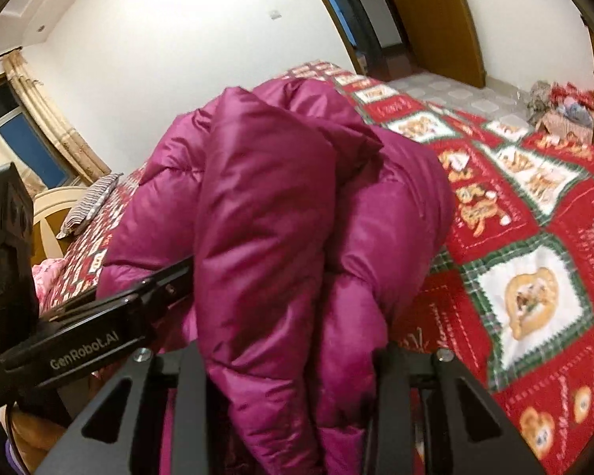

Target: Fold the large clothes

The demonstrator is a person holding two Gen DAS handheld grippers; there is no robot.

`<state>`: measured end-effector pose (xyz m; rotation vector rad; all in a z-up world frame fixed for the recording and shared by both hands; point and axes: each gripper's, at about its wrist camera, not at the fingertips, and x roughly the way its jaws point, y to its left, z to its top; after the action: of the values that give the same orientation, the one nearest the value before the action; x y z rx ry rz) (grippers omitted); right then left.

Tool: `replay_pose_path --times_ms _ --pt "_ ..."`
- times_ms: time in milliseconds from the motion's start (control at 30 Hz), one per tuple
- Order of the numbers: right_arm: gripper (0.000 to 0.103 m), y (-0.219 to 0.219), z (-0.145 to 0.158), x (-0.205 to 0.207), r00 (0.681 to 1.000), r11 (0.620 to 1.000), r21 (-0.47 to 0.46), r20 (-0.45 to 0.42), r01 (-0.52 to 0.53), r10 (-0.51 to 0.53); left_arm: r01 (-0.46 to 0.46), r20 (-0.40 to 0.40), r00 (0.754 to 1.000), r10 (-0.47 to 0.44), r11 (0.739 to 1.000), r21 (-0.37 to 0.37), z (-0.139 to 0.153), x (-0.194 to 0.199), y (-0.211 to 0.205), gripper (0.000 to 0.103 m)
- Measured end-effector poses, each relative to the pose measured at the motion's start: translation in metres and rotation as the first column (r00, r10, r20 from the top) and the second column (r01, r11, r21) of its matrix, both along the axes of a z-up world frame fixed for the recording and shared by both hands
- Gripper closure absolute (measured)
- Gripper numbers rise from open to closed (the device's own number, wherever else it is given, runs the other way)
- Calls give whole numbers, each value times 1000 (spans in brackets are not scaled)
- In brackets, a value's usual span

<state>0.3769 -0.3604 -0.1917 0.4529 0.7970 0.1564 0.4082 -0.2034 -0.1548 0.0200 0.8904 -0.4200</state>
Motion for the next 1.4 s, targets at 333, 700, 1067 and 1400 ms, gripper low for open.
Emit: replay_pose_path --times_ms 333,700,1067,1400 --pt "68 -9 -22 -9 999 994 106 -30 32 -29 -17 -5 1000 18 999 42 -22 9 -13 26" --pt "67 -7 -23 -7 998 994 98 -37 44 -40 -23 20 1000 21 997 67 -28 8 -17 21" --pt "67 9 -12 11 999 1000 19 -39 15 -14 -97 -14 995 97 995 -28 -31 20 3 21" --pt "57 0 -21 13 999 995 91 -36 44 -40 -89 -24 996 88 995 -55 -36 26 9 19"
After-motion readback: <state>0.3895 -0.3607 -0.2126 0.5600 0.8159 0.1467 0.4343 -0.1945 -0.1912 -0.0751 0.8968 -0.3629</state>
